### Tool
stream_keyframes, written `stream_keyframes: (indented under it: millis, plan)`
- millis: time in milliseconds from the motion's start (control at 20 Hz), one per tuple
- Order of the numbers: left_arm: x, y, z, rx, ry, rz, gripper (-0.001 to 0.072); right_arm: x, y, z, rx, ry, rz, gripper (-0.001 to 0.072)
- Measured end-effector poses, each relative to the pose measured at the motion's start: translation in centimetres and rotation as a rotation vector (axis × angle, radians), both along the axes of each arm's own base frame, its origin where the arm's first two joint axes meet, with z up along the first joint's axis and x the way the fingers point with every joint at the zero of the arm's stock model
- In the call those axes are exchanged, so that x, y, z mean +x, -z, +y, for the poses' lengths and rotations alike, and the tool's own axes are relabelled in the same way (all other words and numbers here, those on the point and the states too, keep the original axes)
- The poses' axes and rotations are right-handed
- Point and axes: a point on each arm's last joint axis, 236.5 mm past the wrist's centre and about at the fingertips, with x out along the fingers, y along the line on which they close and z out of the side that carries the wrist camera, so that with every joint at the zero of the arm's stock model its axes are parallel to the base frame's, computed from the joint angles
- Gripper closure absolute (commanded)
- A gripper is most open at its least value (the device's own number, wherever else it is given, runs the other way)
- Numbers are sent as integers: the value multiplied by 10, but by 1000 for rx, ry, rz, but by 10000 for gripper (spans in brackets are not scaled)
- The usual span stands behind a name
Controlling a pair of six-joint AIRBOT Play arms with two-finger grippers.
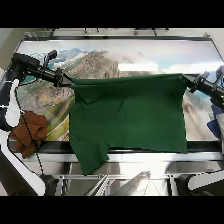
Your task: Fold the shirts.
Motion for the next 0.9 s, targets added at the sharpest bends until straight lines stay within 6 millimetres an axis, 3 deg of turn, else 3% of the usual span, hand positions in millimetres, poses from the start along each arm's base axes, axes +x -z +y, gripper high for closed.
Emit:
stream_keyframes:
  millis: [300,450,650,900]
  plan:
    - [-39,15,-21,-16,45,138,690,-64,68,16,-128,-194,236,692]
    - [-58,23,-22,-28,38,208,690,-91,92,17,-193,-266,333,692]
    - [-71,41,-21,-31,-3,275,690,-105,110,4,-247,-270,401,691]
    - [-66,58,-23,-13,-51,256,693,-104,124,-5,-297,-241,437,690]
